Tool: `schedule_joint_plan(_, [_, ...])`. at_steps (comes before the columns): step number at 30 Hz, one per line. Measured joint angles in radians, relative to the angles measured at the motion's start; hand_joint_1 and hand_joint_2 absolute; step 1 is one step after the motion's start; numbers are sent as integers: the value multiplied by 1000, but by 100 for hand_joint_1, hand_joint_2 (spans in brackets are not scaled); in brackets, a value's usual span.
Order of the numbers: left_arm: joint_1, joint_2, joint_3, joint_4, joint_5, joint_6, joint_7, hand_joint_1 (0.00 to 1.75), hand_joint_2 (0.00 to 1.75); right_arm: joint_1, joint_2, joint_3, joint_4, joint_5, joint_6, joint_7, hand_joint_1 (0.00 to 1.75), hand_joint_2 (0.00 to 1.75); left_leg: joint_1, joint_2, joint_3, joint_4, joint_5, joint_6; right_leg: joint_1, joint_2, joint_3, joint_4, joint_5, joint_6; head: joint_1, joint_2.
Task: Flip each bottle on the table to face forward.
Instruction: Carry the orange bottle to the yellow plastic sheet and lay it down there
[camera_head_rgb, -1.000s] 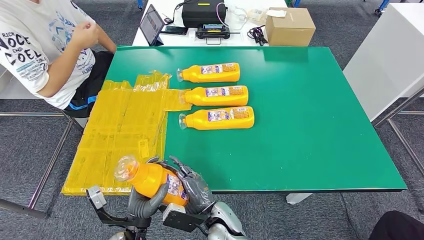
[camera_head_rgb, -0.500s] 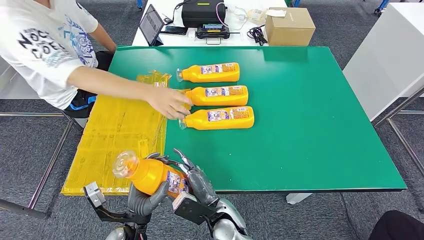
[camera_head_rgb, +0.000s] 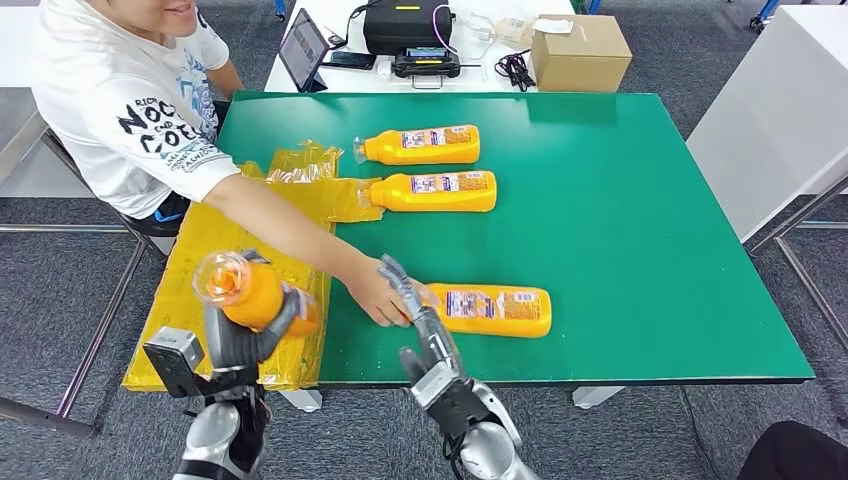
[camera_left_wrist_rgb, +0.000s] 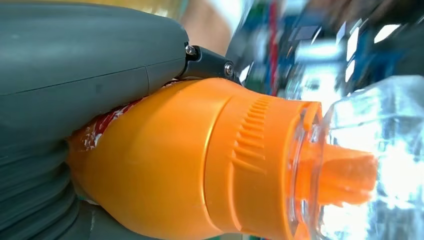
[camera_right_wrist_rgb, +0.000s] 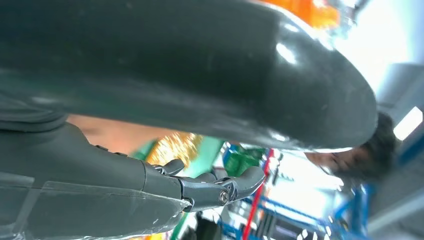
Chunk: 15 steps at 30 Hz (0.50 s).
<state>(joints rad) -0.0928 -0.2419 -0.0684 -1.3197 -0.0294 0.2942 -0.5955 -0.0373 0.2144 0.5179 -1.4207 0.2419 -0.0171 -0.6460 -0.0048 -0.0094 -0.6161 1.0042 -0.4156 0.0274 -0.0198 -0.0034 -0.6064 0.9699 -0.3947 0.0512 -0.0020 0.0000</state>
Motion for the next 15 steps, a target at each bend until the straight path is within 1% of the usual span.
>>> schedule_joint_plan(4, [-47, 1, 43, 25, -96, 139, -42, 175, 175, 4, 0, -15, -34, -14, -3, -1, 0, 0, 0, 0, 0, 0, 0, 0, 0, 0, 0, 0, 0, 0, 0, 0])
schedule_joint_plan(7, [-79, 4, 60, 42, -220, 268, -65, 175, 175, 4, 0, -18, -38, -14, -4, -3, 0, 0, 0, 0, 0, 0, 0, 0, 0, 0, 0, 0, 0, 0, 0, 0])
schedule_joint_plan(8, [-88, 5, 63, 47, -251, 295, -67, 175, 175, 4, 0, -18, -39, -13, -4, -3, 0, 0, 0, 0, 0, 0, 0, 0, 0, 0, 0, 0, 0, 0, 0, 0])
schedule_joint_plan(10, [-102, 7, 68, 55, -277, 318, -68, 175, 175, 3, 0, -19, -41, -12, -4, -4, 0, 0, 0, 0, 0, 0, 0, 0, 0, 0, 0, 0, 0, 0, 0, 0])
schedule_joint_plan(15, [-116, 9, 72, 69, -284, 323, -69, 175, 175, 3, 0, -19, -43, -11, -4, -4, 0, 0, 0, 0, 0, 0, 0, 0, 0, 0, 0, 0, 0, 0, 0, 0])
